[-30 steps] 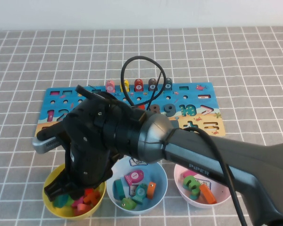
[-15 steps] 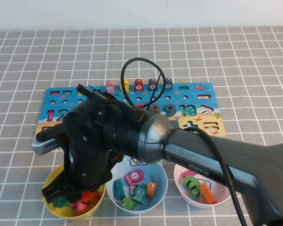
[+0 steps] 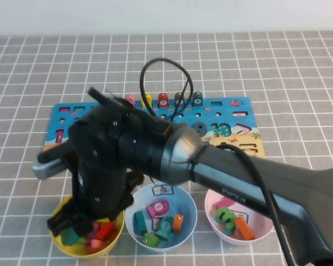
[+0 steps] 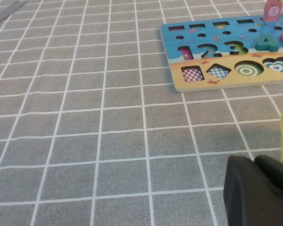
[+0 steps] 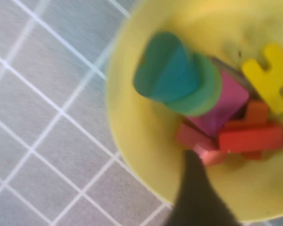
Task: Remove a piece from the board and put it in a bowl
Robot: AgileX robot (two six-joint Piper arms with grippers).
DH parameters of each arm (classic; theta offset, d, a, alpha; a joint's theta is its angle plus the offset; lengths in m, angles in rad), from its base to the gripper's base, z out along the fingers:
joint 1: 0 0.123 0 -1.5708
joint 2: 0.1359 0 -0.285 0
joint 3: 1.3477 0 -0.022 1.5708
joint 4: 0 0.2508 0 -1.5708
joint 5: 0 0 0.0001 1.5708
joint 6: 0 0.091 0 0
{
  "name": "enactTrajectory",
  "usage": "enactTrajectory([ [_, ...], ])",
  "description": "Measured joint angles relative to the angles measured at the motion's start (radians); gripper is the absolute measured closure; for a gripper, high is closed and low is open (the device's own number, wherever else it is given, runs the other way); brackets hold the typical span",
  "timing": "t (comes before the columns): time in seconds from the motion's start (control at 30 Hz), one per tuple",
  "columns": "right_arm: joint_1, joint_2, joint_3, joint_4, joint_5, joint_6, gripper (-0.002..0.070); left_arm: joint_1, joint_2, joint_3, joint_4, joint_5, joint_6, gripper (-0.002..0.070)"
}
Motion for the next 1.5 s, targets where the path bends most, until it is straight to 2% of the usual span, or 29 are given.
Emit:
enactTrajectory([
  [0.1, 0.000, 0.000, -0.054, 0.000, 0.014, -0.044, 0.0363, 0.000, 0.000, 0.000, 0.000, 0.000, 0.000, 0.0676],
  [0.3, 0.000, -0.018, -0.093, 0.005, 0.020, -0.126, 0.0598, 0.000, 0.000, 0.000, 0.000, 0.000, 0.000, 0.0676],
  [0.4, 0.000, -0.046, -0.089, 0.007, 0.022, -0.144, 0.0654, 0.000, 0.000, 0.000, 0.000, 0.000, 0.000, 0.0676],
  [0.6, 0.011, -0.178, -0.024, 0.011, 0.023, -0.189, 0.0677, 0.000, 0.000, 0.000, 0.000, 0.000, 0.000, 0.0676],
  [0.87, 0.020, -0.380, 0.171, 0.007, 0.028, -0.197, 0.0691, 0.000, 0.000, 0.000, 0.000, 0.000, 0.000, 0.0676],
  [1.4, -0.009, -0.491, 0.392, -0.076, 0.027, -0.201, 0.0692, 0.000, 0.000, 0.000, 0.000, 0.000, 0.000, 0.0676],
  [1.5, -0.017, -0.528, 0.476, -0.093, -0.027, -0.201, 0.0692, 0.000, 0.000, 0.000, 0.000, 0.000, 0.000, 0.0676],
])
